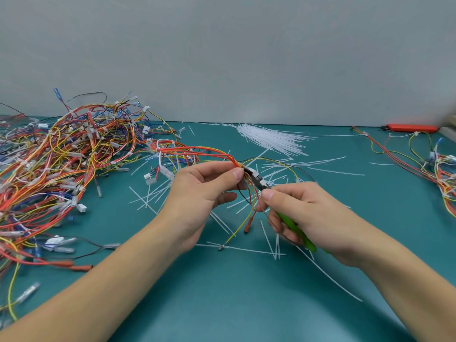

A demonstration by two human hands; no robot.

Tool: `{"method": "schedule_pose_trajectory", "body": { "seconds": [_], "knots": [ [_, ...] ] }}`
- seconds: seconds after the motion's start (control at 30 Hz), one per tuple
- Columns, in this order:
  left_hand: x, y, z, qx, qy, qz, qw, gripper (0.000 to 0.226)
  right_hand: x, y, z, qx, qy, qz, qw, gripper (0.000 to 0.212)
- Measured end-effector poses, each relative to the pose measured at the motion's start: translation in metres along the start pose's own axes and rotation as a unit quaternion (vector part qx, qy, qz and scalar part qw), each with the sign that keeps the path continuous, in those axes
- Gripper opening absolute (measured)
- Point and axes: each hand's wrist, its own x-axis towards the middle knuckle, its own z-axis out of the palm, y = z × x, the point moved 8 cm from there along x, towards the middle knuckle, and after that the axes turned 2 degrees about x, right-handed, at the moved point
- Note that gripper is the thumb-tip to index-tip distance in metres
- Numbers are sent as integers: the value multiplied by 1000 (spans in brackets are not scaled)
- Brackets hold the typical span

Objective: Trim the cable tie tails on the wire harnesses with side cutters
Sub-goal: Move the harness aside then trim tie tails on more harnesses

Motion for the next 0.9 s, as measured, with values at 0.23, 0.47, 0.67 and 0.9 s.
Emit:
{"method": "schedule_pose_trajectory", "body": {
  "seconds": [0.23,0.47,0.67,0.9],
  "knots": [
    [-1,0,4,4,-19,-13,1000,30,1,0,-18,96,107,-6,990,32],
    [-22,-16,37,39,-159,-97,982,12,-2,-14,-34,83,167,-105,977,28],
    [-46,-42,62,106,-264,-159,945,7,-4,-20,-18,112,137,-139,974,20],
    [-42,-42,55,153,-257,-145,943,4,0,-8,-29,162,144,-88,972,18]
  ]
}}
